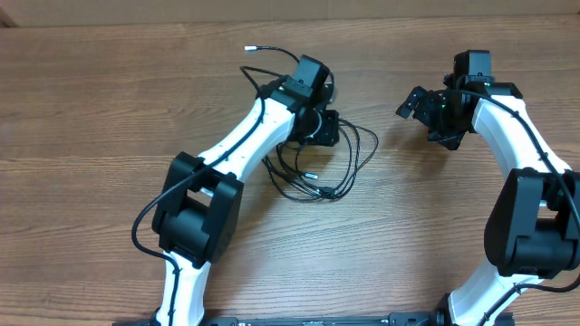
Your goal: Untangle cables
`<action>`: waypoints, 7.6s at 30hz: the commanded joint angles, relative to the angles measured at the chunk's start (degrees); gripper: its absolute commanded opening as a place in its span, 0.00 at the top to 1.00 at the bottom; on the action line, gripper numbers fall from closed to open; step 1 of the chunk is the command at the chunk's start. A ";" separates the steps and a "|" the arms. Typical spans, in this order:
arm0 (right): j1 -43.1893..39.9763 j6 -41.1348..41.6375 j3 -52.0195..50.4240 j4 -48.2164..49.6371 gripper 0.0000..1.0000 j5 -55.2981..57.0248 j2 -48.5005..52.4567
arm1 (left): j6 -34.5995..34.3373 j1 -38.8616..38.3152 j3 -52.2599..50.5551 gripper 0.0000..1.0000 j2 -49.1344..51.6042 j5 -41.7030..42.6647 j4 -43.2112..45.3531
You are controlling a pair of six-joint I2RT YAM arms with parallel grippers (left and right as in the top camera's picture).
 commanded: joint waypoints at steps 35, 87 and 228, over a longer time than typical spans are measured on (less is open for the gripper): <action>0.04 0.00 0.92 0.11 0.00 0.33 -1.42 | 10.29 -11.43 0.37 0.76 9.70 -2.34 15.17; 0.04 0.00 0.92 0.11 0.00 0.33 -1.42 | 10.29 -1.27 0.76 0.96 5.38 23.15 7.34; 0.04 0.00 0.92 0.11 0.00 0.33 -1.42 | 20.79 -2.03 0.76 0.96 10.60 65.22 10.82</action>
